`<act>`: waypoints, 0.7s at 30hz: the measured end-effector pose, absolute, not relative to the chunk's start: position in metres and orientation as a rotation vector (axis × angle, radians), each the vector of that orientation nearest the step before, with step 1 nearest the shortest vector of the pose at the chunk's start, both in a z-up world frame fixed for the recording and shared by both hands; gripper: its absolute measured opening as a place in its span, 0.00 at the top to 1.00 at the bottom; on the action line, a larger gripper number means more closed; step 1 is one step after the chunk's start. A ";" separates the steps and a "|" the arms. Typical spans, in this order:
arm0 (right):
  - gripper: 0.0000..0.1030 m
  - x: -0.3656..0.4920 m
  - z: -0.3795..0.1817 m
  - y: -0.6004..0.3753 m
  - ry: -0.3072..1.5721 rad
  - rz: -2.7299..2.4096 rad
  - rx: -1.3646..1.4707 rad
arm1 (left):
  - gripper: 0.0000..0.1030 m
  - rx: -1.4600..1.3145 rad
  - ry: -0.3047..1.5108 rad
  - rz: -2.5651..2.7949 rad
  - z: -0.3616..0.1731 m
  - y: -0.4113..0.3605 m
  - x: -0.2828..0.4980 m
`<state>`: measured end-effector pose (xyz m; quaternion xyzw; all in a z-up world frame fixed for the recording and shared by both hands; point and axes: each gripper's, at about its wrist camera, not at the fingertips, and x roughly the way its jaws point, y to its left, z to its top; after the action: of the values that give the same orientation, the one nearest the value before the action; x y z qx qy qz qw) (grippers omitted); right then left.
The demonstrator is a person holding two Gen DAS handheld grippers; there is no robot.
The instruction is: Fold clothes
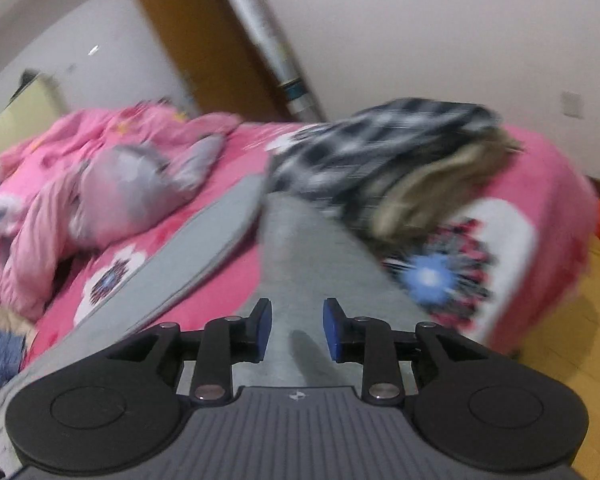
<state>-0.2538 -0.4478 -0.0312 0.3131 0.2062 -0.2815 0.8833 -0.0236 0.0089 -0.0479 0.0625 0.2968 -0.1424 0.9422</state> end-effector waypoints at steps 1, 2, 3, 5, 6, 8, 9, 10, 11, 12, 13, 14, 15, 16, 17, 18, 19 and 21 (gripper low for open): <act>0.70 -0.244 -0.030 -0.450 0.443 -0.560 0.657 | 0.68 0.138 0.593 -0.335 -0.045 0.001 -0.027; 0.70 -0.238 -0.029 -0.453 0.446 -0.550 0.660 | 0.68 0.153 0.585 -0.395 -0.041 -0.010 -0.030; 0.70 -0.233 -0.026 -0.455 0.441 -0.546 0.659 | 0.68 0.168 0.578 -0.459 -0.037 -0.022 -0.034; 0.70 -0.229 -0.020 -0.463 0.426 -0.554 0.659 | 0.65 0.212 0.576 -0.622 -0.028 -0.053 -0.039; 0.70 -0.228 -0.017 -0.468 0.417 -0.565 0.657 | 0.61 0.239 0.578 -0.706 -0.023 -0.070 -0.042; 0.70 -0.229 -0.012 -0.476 0.408 -0.585 0.641 | 0.56 0.313 0.580 -0.855 -0.014 -0.108 -0.046; 0.70 -0.229 -0.010 -0.481 0.413 -0.591 0.626 | 0.55 0.354 0.570 -0.913 -0.010 -0.128 -0.049; 0.70 -0.229 -0.008 -0.485 0.417 -0.596 0.612 | 0.53 0.395 0.558 -0.970 -0.008 -0.147 -0.051; 0.70 -0.230 -0.007 -0.489 0.424 -0.594 0.594 | 0.52 0.438 0.544 -1.024 -0.006 -0.166 -0.052; 0.70 -0.229 -0.004 -0.494 0.437 -0.587 0.567 | 0.50 0.482 0.531 -1.073 -0.005 -0.185 -0.053; 0.70 -0.228 -0.002 -0.498 0.450 -0.581 0.538 | 0.50 0.528 0.521 -1.106 -0.008 -0.203 -0.054; 0.70 -0.225 0.001 -0.502 0.465 -0.570 0.505 | 0.50 0.571 0.513 -1.129 -0.012 -0.219 -0.054; 0.70 -0.220 0.003 -0.507 0.489 -0.550 0.467 | 0.50 0.605 0.512 -1.150 -0.018 -0.234 -0.053; 0.70 -0.214 0.006 -0.512 0.517 -0.521 0.428 | 0.50 0.629 0.516 -1.166 -0.023 -0.248 -0.054; 0.70 -0.209 0.009 -0.515 0.541 -0.497 0.393 | 0.50 0.653 0.518 -1.182 -0.029 -0.260 -0.054; 0.70 -0.204 0.012 -0.516 0.561 -0.478 0.357 | 0.51 0.673 0.517 -1.193 -0.035 -0.270 -0.056; 0.70 -0.199 0.014 -0.516 0.581 -0.451 0.305 | 0.51 0.693 0.513 -1.196 -0.042 -0.278 -0.057; 0.70 -0.188 0.019 -0.515 0.620 -0.410 0.209 | 0.52 0.716 0.507 -1.197 -0.052 -0.288 -0.058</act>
<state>-0.1877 -0.5145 0.0190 0.1021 0.3024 -0.2000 0.9264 -0.0584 -0.2884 -0.0524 0.3260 0.2309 -0.5450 0.7372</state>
